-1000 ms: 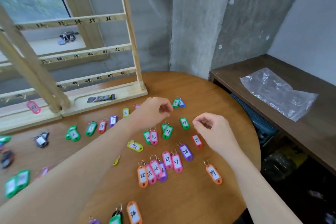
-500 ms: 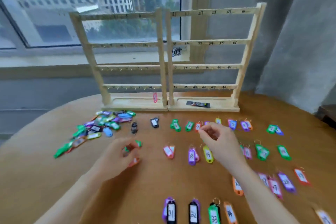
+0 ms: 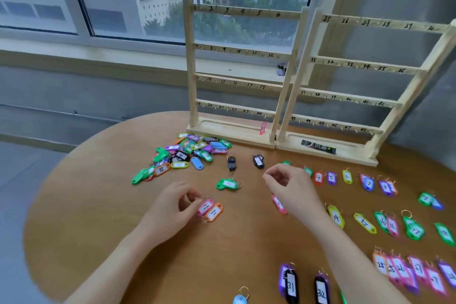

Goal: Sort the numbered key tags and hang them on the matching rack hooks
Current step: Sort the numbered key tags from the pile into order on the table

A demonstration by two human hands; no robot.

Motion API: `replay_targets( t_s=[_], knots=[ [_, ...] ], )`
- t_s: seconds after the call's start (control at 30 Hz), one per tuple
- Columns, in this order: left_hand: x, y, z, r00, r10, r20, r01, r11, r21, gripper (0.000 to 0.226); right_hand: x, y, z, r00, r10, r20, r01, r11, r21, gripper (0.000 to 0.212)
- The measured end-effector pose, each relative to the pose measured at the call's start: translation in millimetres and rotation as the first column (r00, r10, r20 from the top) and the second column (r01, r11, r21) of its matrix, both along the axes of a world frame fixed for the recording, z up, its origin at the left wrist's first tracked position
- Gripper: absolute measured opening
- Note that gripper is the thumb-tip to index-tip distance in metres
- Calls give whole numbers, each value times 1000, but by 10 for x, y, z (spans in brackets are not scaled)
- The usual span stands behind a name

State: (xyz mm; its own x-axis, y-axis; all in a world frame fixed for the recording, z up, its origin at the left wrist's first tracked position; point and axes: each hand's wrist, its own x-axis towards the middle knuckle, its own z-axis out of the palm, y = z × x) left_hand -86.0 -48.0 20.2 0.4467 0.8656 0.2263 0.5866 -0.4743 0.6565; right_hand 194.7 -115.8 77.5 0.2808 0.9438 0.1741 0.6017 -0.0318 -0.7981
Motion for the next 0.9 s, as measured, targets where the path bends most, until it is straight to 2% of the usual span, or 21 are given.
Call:
replay_targets(
  t_s=[0.07, 0.23, 0.47, 0.67, 0.9],
  knots=[
    [15, -35, -27, 1000, 6, -13, -6, 1000, -5, 9, -27, 6, -14, 1000, 0, 9, 0, 1000, -11, 20],
    [191, -148, -83, 984, 71, -161, -72, 997, 0, 36, 27, -85, -63, 1000, -25, -12, 25, 1000, -17, 20],
    [682, -230, -88, 989, 78, -128, -83, 996, -31, 24, 247, -272, -121, 994, -104, 8, 105, 994, -33, 18],
    [1095, -256, -57, 991, 59, -123, -60, 998, -7, 26, 398, -407, -174, 989, -137, 49, 140, 987, -73, 18],
    [1363, -166, 6, 995, 44, -94, -47, 998, -28, 17, 530, -511, -167, 986, -166, 28, 168, 983, -81, 18]
  ],
)
